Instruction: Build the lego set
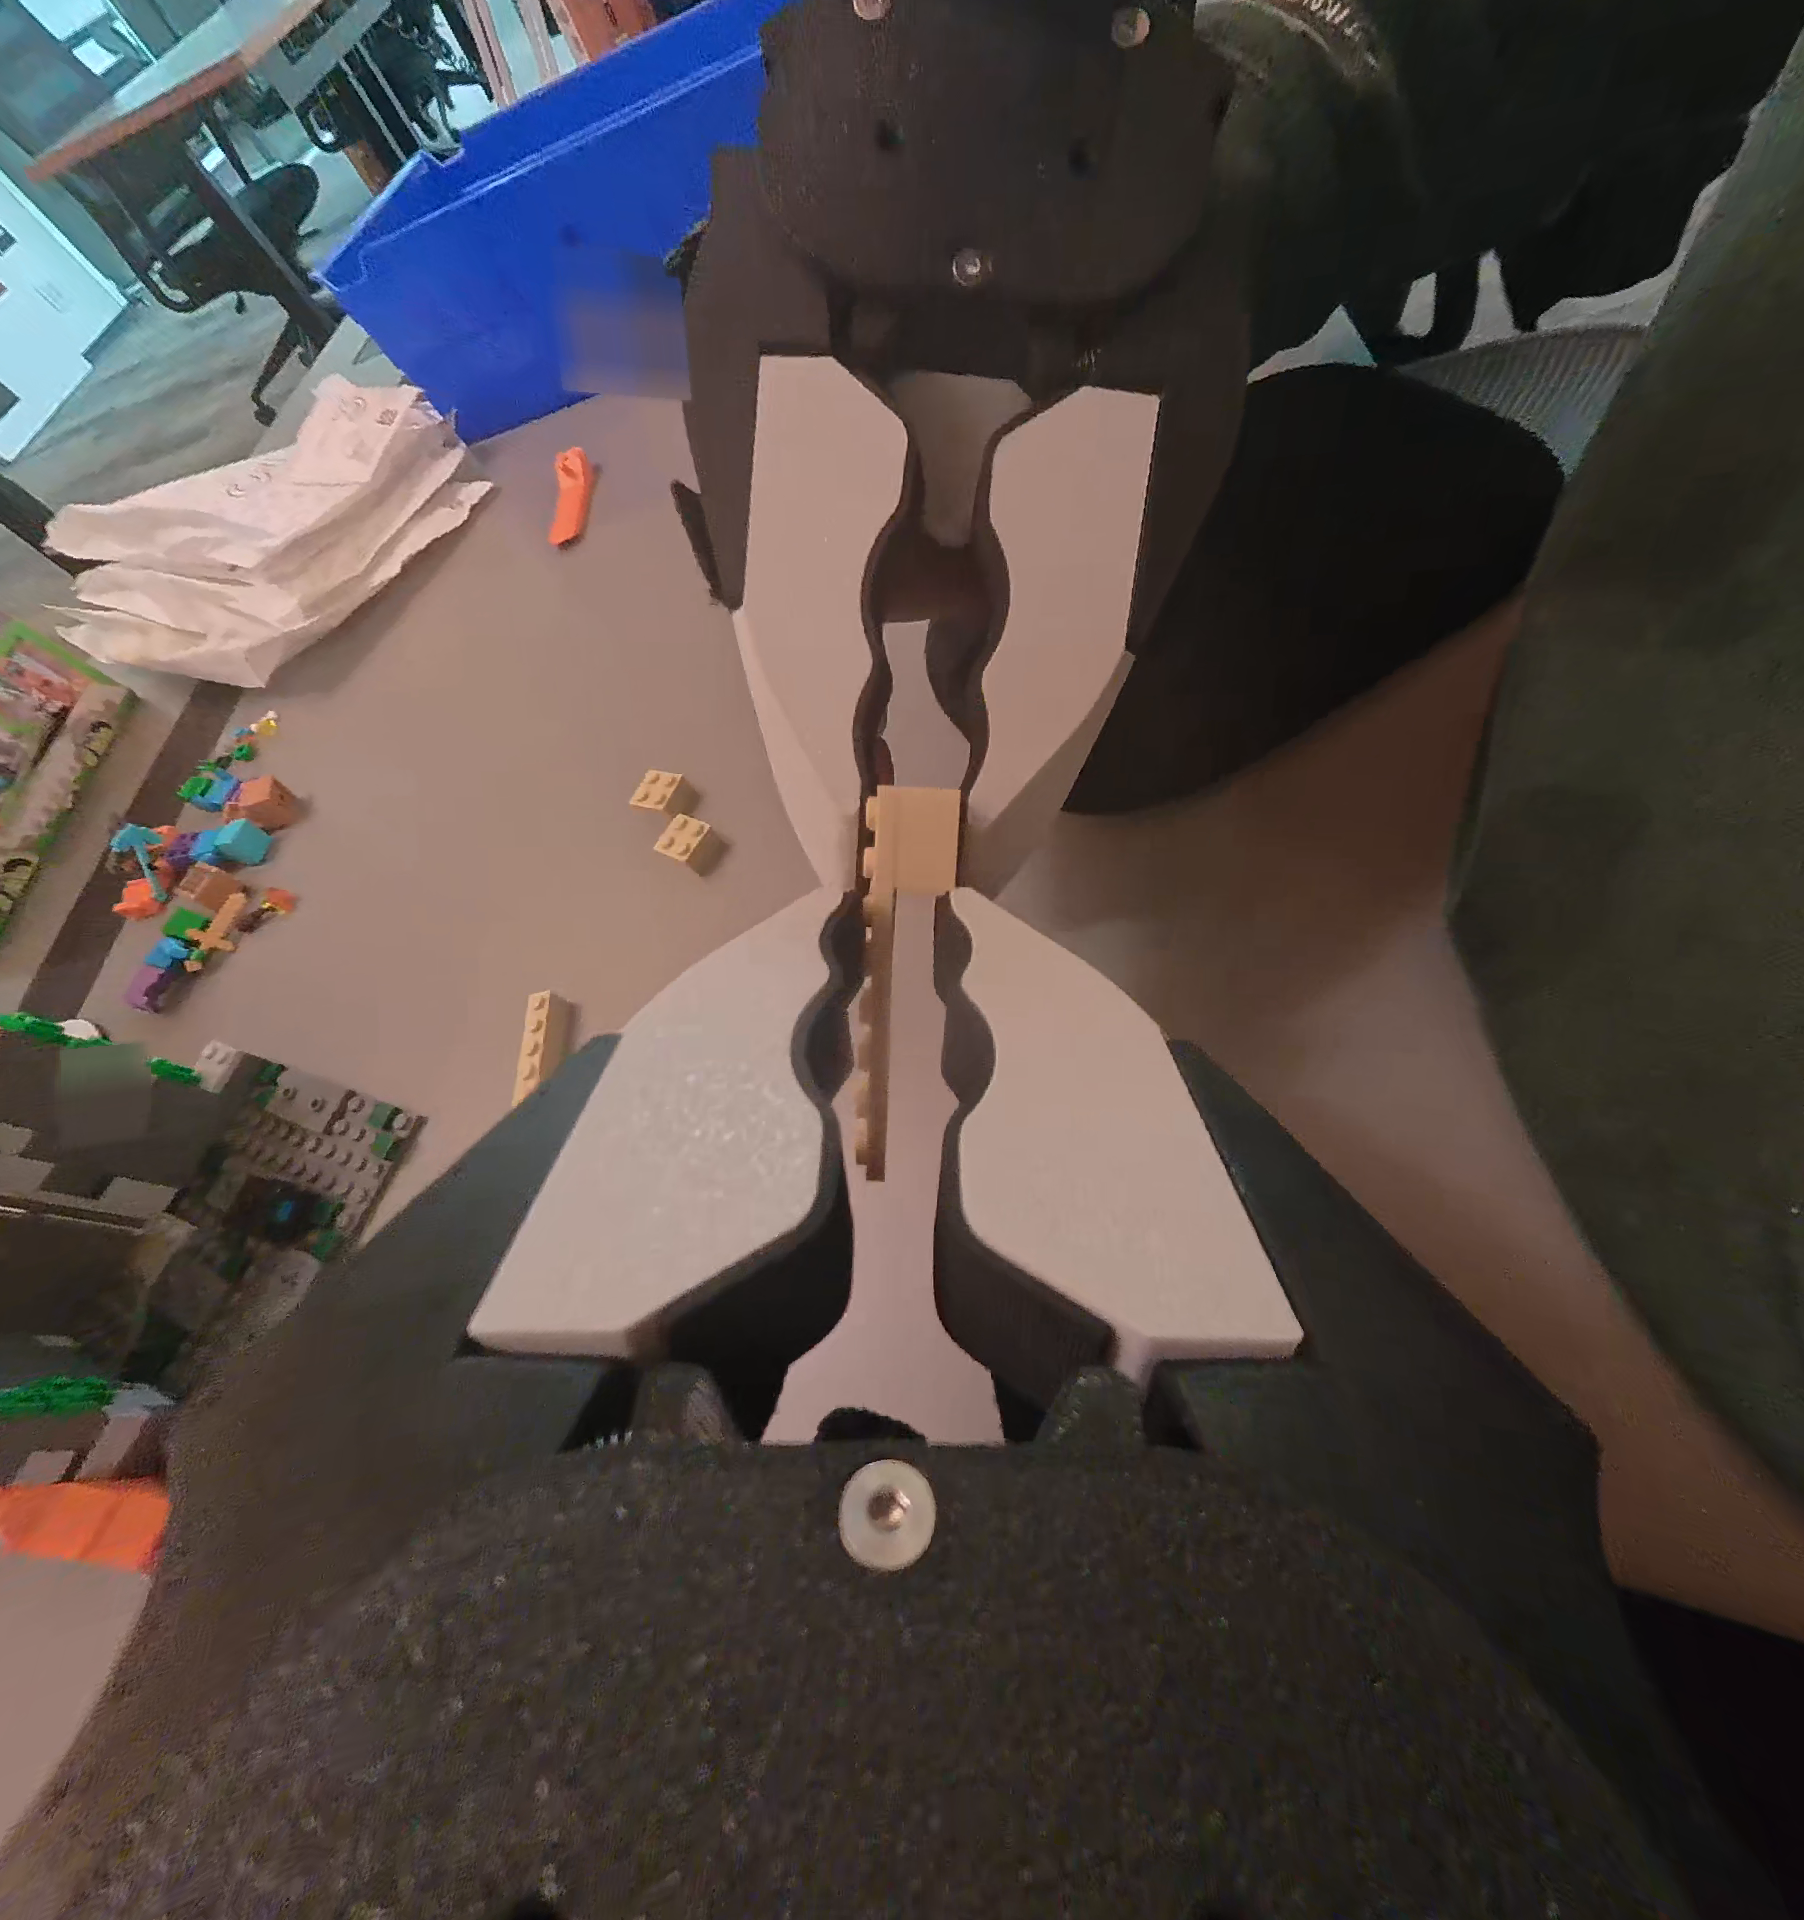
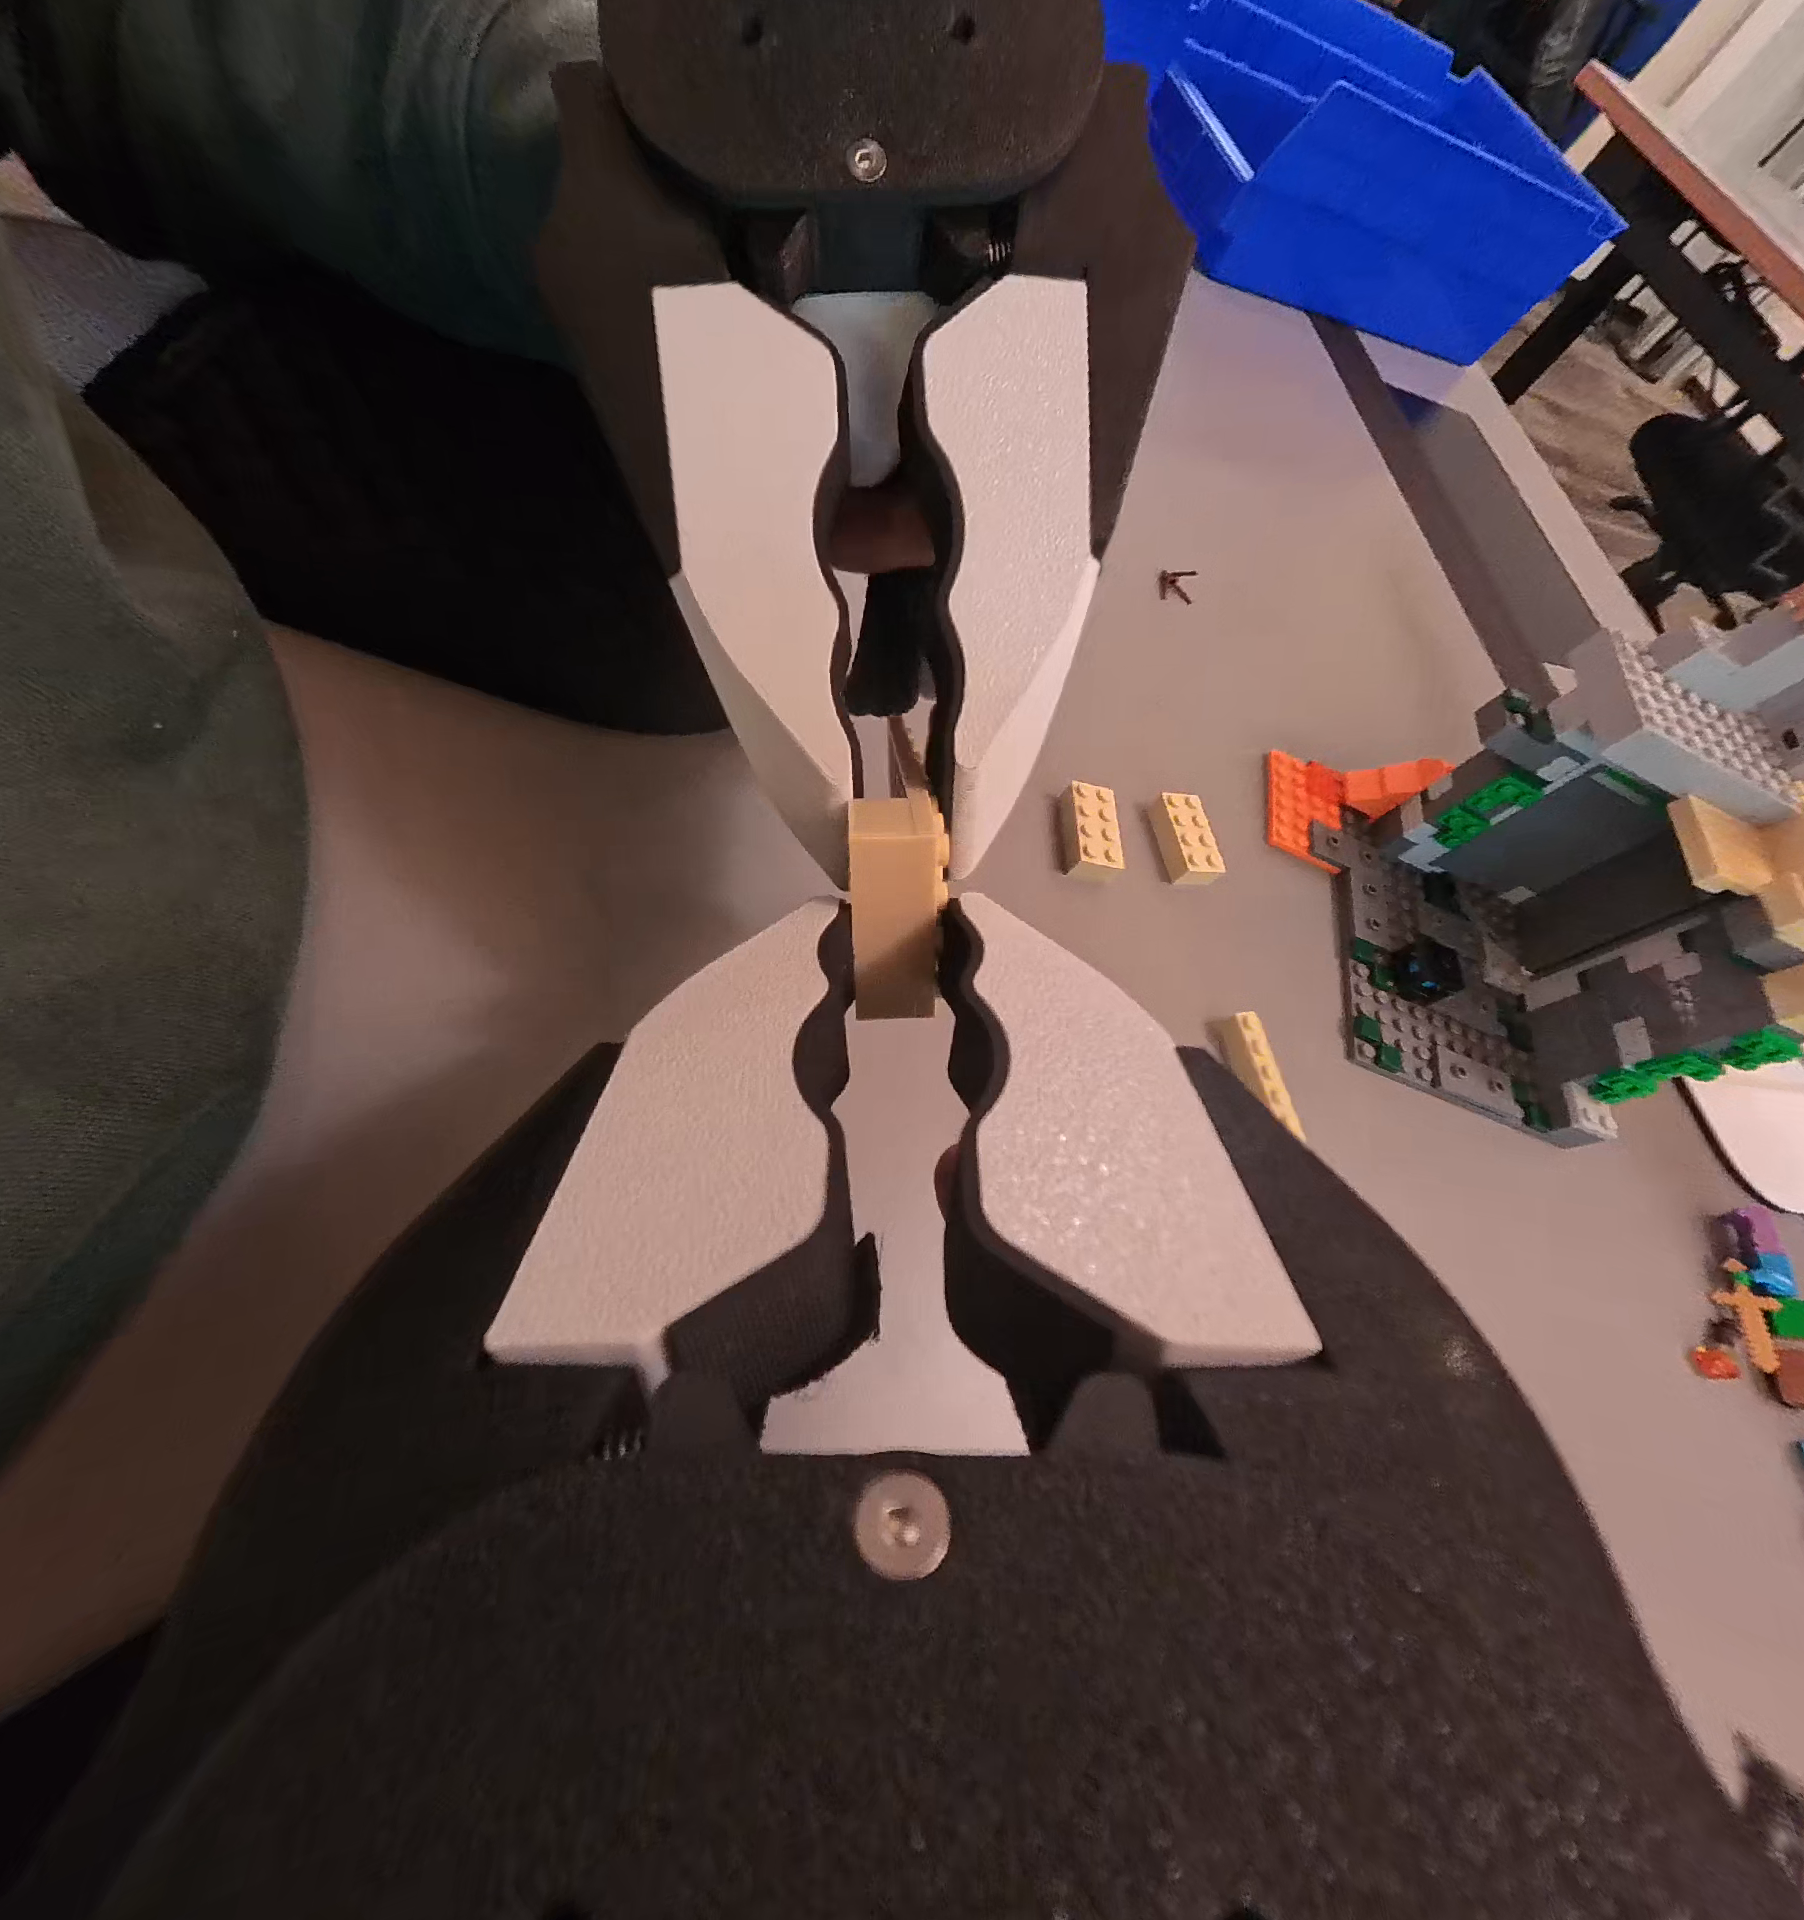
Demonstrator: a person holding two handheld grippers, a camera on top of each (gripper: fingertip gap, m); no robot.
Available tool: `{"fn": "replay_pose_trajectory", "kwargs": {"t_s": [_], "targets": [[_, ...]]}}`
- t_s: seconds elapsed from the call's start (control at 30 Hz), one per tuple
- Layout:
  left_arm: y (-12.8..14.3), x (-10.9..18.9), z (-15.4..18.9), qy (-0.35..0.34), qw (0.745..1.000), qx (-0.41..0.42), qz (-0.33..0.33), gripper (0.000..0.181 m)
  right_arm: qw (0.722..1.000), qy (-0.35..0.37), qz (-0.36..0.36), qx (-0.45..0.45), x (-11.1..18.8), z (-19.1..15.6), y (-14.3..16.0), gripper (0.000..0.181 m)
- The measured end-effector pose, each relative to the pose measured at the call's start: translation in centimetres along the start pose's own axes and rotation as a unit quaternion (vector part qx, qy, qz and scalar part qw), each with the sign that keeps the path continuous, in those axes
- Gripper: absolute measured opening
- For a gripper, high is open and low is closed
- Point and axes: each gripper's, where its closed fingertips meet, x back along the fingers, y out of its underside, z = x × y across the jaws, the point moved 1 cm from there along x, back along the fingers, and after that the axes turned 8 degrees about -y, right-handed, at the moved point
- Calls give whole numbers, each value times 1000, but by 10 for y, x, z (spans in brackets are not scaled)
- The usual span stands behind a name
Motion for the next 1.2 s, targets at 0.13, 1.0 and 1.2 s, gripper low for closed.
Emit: {"fn": "replay_pose_trajectory", "kwargs": {"t_s": [0.13, 1.0, 1.2], "targets": [[3, -6, 1, 14, 1000, 12, -15, 5, 998, -35, 16, -49, -4, -6, 4, 15], [21, 6, -20, -6, 997, 73, -33, 39, 708, -278, 187, -621, 8, 23, 7, 15], [19, 2, -20, -45, 998, 19, -30, 36, 695, -276, 198, -634, 7, 21, 8, 15]]}}
